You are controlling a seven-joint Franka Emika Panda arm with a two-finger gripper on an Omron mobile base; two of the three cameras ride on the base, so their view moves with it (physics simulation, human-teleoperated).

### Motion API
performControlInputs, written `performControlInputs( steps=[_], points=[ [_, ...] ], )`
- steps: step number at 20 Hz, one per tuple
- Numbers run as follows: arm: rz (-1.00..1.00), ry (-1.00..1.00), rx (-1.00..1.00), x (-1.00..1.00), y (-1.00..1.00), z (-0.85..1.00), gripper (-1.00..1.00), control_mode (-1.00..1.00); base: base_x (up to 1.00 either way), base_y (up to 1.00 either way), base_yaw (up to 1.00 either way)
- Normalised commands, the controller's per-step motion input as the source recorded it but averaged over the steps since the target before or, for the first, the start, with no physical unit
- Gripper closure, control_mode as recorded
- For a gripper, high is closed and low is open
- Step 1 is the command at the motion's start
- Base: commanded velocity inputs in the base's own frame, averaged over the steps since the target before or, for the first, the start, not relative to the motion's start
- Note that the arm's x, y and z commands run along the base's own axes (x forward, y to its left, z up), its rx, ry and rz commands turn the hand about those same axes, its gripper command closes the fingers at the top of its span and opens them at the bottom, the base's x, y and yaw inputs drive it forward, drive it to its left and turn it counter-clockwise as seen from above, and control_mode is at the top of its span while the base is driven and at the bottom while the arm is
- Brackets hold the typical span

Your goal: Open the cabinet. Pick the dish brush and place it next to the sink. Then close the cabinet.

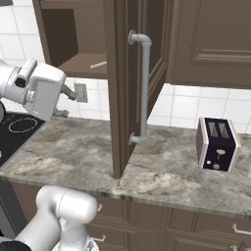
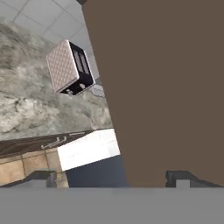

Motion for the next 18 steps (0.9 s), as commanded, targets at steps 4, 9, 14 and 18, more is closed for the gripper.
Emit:
performControlInputs(
  steps=[4,9,14,18],
  points=[
    [0.00,-0.30,0.28,0.26,0.16,-0.07,-1.00,-1.00,0.00,0.00,0.00],
    [0.00,-0.33,0.32,0.18,0.12,-0.04,-1.00,-1.00,0.00,0.00,0.00],
    [0.00,-0.26,0.26,0.07,0.08,-0.20,-1.00,-1.00,0.00,0.00,0.00],
    [0.00,-0.15,0.14,0.23,0.01,-0.58,-1.00,-1.00,0.00,0.00,0.00]
  ],
)
